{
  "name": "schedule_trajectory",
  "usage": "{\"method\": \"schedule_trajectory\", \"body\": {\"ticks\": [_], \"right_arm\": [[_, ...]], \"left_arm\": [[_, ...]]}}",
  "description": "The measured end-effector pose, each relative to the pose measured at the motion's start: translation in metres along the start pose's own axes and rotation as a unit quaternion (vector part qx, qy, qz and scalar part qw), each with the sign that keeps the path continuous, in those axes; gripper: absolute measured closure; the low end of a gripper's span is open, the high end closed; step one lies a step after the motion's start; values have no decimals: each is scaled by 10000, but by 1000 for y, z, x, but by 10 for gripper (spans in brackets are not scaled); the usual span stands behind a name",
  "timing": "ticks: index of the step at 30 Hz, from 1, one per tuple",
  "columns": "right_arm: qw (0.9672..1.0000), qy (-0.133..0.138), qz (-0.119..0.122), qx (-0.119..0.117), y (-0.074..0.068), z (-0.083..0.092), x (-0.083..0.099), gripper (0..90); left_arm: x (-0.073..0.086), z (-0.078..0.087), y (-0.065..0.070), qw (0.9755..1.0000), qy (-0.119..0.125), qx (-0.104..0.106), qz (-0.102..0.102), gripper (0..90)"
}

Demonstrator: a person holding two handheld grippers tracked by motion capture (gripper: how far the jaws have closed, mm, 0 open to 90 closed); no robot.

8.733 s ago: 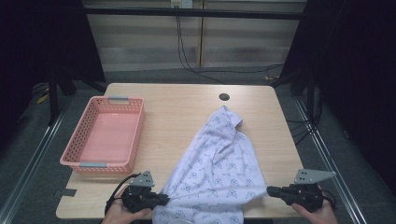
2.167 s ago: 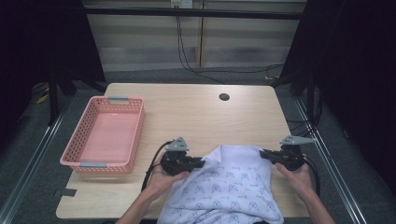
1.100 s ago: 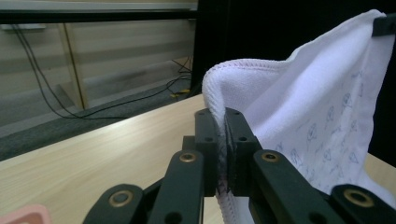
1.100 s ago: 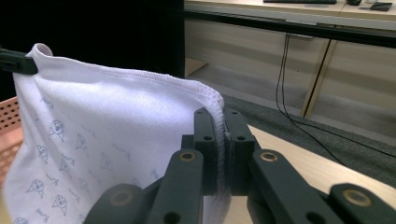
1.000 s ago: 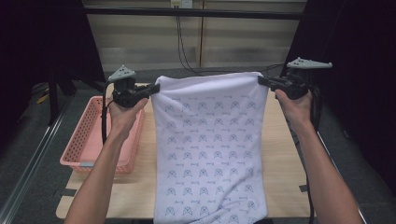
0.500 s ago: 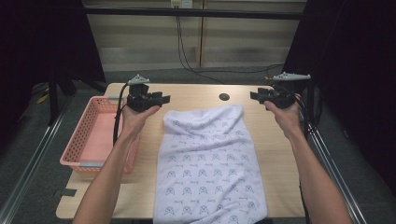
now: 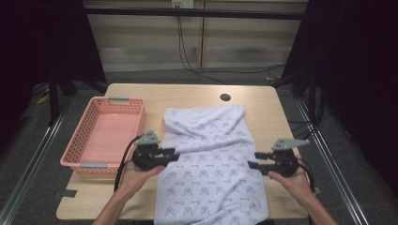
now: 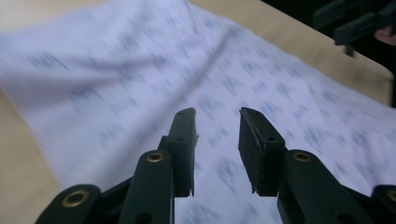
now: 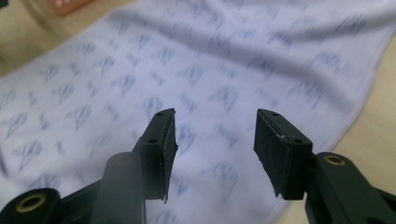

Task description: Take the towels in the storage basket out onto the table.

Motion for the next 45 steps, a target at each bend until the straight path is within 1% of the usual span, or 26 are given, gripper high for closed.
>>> {"method": "schedule_trajectory", "body": {"ticks": [1, 3, 5, 6, 8, 10, 13, 15, 16, 17, 18, 21, 22, 24, 26, 27, 28, 29, 30, 32, 35, 36, 38, 41, 43, 45], "right_arm": [[9999, -129, -18, -23, -4, 0, 12, 470], [9991, -352, -80, 227, -2, -6, 30, 432], [9985, -522, -125, 127, -4, -15, 43, 429], [9983, -557, -98, 121, -5, -18, 46, 429], [9971, -733, 153, 113, -12, -26, 50, 431], [9966, -744, 322, 127, -16, -32, 50, 448], [9951, -706, 597, 360, -15, -34, 51, 549], [9947, -696, 645, 404, -15, -31, 53, 676], [9950, -671, 643, 365, -15, -30, 54, 738], [9949, -712, 605, 389, -14, -26, 56, 798], [9951, -720, 570, 369, -13, -24, 58, 835], [9951, -842, 460, 242, -14, -14, 65, 869], [9950, -873, 436, 190, -16, -11, 68, 869], [9944, -959, 448, 22, -20, -2, 74, 869], [9919, -1195, 376, -185, -23, 5, 78, 869], [9926, -1161, 304, -207, -25, 6, 80, 869], [9927, -1139, 338, -228, -26, 7, 81, 868], [9919, -1171, 409, -260, -28, 9, 82, 868], [9917, -1180, 398, -311, -30, 9, 82, 868], [9907, -1200, 456, -452, -36, 10, 83, 865], [9893, -1251, 491, -575, -41, 11, 83, 833], [9890, -1290, 463, -552, -42, 12, 83, 802], [9907, -1207, 422, -467, -42, 13, 81, 747], [9962, -807, 139, -301, -30, 11, 67, 644], [9980, -606, 111, -149, -22, 7, 57, 579], [9986, -518, 134, 19, -11, -1, 45, 530]], "left_arm": [[9, -2, 1, 10000, -94, 2, 32, 667], [33, -7, -2, 9992, -366, -57, 152, 676], [44, -9, -5, 9982, -520, -103, 296, 673], [47, -10, -5, 9980, -560, -134, 270, 671], [51, -13, -5, 9981, -491, -7, 382, 663], [58, -18, -6, 9964, -779, -127, 321, 661], [59, -22, -3, 9965, -783, -190, 215, 639], [60, -22, -1, 9962, -809, -301, 134, 651], [61, -22, 0, 9958, -845, -341, 112, 689], [62, -22, 1, 9954, -884, -357, 98, 767], [63, -22, 2, 9954, -919, -255, 128, 830], [67, -22, 11, 9950, -981, -60, 152, 866], [68, -22, 14, 9950, -982, 5, 200, 869], [70, -22, 21, 9938, -1092, 135, 148, 875], [73, -21, 27, 9928, -1180, 163, 99, 878], [74, -20, 29, 9923, -1223, 169, 40, 877], [76, -19, 32, 9914, -1284, 236, -9, 877], [77, -17, 32, 9907, -1322, 308, -6, 877], [79, -14, 33, 9908, -1303, 357, 97, 877], [82, -11, 37, 9902, -1342, 357, 106, 880], [88, -7, 46, 9878, -1459, 535, 55, 878], [90, -4, 49, 9860, -1543, 627, -5, 872], [90, -1, 47, 9873, -1475, 591, 48, 830], [80, 0, 38, 9906, -1274, 458, 196, 736], [72, -2, 29, 9921, -1142, 413, 312, 670], [62, -5, 17, 9939, -962, 223, 487, 609]]}}
Point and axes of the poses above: each handheld gripper's, and its own axes: z roughly backward along the jaws, x roughly out of its underside, y roughly to its right, the point moved 7 cm from there along -z, roughly forward along the jaws, and after that the axes turned 12 degrees about x, right-handed, at the moved point
